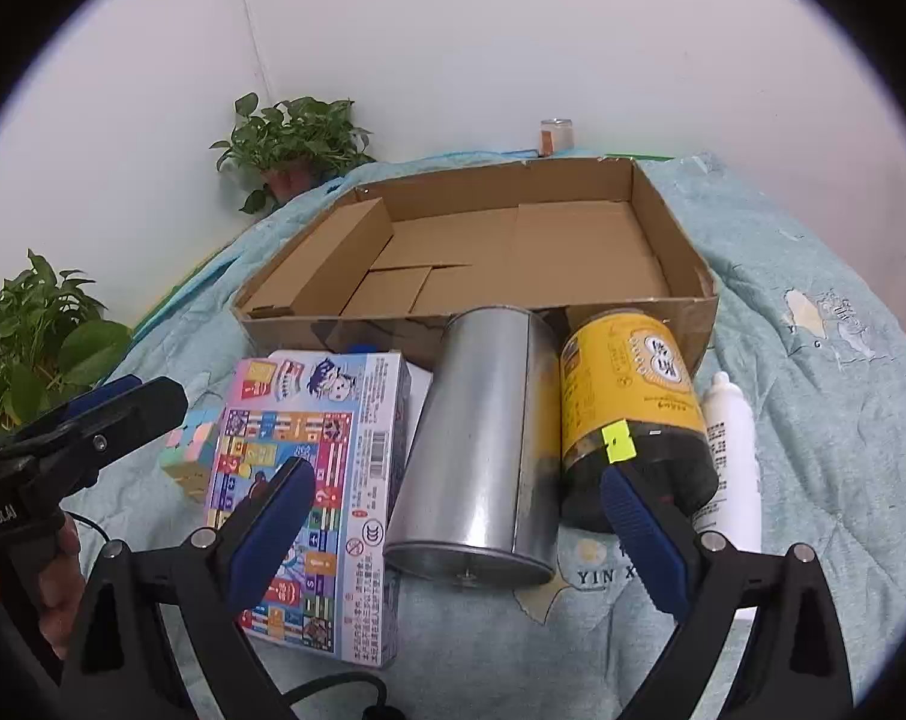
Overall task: Organize rigid objects
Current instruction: 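Grasp the colourful board-game box with the left gripper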
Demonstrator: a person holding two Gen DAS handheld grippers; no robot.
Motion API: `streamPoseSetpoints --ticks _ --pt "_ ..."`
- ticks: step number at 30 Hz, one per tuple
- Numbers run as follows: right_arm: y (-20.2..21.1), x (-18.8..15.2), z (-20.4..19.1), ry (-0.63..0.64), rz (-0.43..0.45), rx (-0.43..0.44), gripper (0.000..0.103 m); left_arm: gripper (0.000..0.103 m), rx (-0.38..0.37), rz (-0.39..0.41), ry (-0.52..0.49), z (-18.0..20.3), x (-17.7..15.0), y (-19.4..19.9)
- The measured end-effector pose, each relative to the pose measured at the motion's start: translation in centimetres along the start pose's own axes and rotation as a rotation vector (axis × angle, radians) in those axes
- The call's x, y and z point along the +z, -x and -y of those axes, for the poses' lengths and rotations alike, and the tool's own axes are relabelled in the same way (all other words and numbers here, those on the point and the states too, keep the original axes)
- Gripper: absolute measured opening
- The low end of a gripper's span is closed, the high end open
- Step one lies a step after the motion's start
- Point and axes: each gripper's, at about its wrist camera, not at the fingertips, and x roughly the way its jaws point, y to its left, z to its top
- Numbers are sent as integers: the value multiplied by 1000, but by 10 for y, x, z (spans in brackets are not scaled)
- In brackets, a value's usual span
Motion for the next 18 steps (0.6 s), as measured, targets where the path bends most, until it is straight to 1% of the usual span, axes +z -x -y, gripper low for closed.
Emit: streamPoseSetpoints --ticks 2,4,7,9,12,14,15,17,18 --pt "-1 -3 -1 0 -10 -1 97 103 -5 -15 22 -5 0 -4" --pt "-1 -5 -2 3 -14 -12 97 103 -4 -13 32 -4 -4 -6" --pt "-1 -5 -2 9 -14 -36 97 103 13 5 23 1 -6 -5" --pt "-3 -5 -2 9 -15 -50 97 103 13 0 13 0 -6 -3" --pt "-5 -6 -3 9 -13 -37 97 103 5 -9 7 -4 -6 -1" --pt "-7 -8 -2 7 -4 33 97 103 1 -25 4 -10 -5 1" --pt "-10 -10 -4 14 -24 98 97 103 -1 -37 6 -13 -5 1" --pt "-14 -15 -11 40 -59 201 98 103 -28 -61 18 -19 -6 1" --pt "-11 -20 -18 78 -38 209 98 103 -45 -91 36 -25 -8 -2"
